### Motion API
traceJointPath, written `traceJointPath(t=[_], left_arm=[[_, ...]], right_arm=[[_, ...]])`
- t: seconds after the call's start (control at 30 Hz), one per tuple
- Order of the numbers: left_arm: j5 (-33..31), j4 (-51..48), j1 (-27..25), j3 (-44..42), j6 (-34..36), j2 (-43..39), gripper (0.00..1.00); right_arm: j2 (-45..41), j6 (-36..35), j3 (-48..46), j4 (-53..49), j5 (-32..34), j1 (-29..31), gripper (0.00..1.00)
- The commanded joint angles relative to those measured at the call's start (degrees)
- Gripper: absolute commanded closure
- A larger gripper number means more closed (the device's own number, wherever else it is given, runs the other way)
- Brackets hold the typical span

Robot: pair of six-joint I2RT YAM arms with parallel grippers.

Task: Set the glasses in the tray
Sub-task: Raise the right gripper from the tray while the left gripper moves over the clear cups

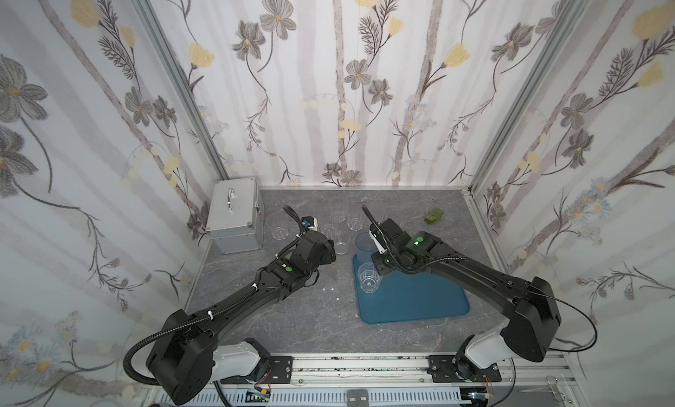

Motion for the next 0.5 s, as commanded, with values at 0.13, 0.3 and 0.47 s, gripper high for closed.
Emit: traceJointPath(t=[0.13,0.3,0.47], left_arm=[[0.2,2.0,6.6,0.9,5.8,-1.6,0.17],[6.4,1.9,15.5,2.6,7.8,0.4,0.16],[12.6,1.9,22.6,6.2,8.5,7.0,0.20]], right_arm=[[-1.1,-1.2,7.0,2.9,-1.1,-5.1,0.40],[2.4,1.6,11.5,8.9,-2.4,-7.4,0.37],[5.8,4.4,14.1,13.7,-3.0,-8.6,0.35]])
